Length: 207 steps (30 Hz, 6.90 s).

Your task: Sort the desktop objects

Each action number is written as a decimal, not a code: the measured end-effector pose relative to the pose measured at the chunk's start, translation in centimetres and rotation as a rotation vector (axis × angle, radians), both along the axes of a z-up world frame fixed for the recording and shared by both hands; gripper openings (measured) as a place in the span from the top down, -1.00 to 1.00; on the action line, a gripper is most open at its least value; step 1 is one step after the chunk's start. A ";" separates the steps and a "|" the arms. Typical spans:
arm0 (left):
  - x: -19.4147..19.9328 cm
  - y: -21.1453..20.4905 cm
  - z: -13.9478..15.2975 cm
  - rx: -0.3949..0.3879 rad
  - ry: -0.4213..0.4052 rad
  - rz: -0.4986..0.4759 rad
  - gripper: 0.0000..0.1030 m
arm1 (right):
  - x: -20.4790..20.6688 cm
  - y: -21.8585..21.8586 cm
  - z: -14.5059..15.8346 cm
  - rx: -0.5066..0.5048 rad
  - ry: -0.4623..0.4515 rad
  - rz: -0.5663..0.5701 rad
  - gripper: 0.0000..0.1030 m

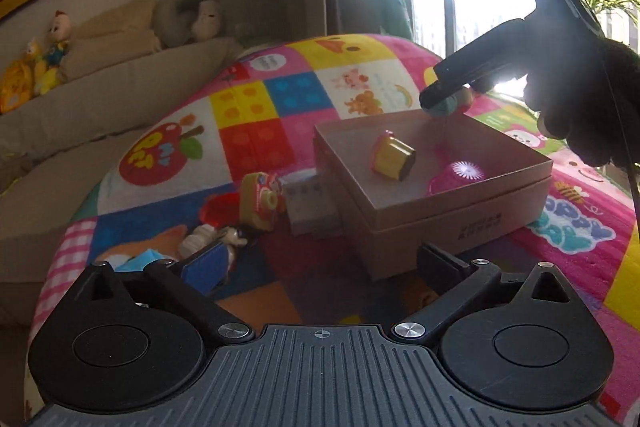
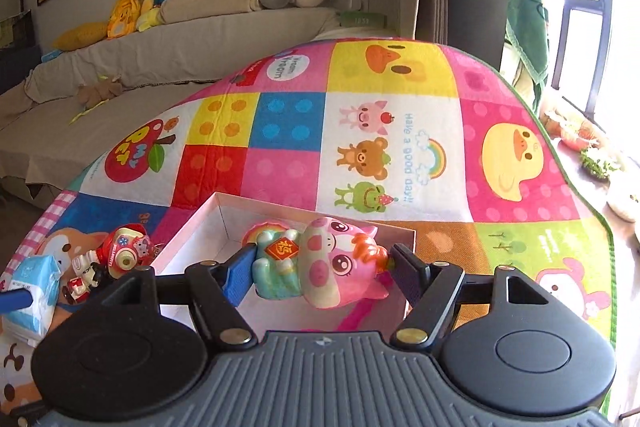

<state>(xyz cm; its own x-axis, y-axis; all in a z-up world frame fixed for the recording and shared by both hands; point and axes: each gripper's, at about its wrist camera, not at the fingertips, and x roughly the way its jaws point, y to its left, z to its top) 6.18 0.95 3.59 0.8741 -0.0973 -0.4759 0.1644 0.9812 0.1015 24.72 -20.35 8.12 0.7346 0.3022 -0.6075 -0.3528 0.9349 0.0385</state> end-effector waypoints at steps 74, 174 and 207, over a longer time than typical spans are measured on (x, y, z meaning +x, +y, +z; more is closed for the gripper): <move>-1.0 2.8 0.4 -0.076 -0.002 0.152 -1.00 | -17.2 -5.1 -3.6 0.037 0.008 0.020 -0.93; 1.0 -6.8 11.1 0.040 -0.245 -0.117 0.64 | -24.9 -7.3 7.3 0.032 -0.290 0.044 -0.08; 0.3 -4.1 -3.7 -0.075 0.224 -0.398 -0.85 | -21.5 -6.1 -3.9 -0.011 0.053 0.034 -0.09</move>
<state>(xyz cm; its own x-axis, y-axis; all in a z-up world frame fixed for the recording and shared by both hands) 6.46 -3.13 -0.14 0.6386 -0.4455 -0.6274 0.5393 0.8407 -0.0481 3.18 -26.43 4.19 0.6908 0.3193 -0.6487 -0.3821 0.9229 0.0475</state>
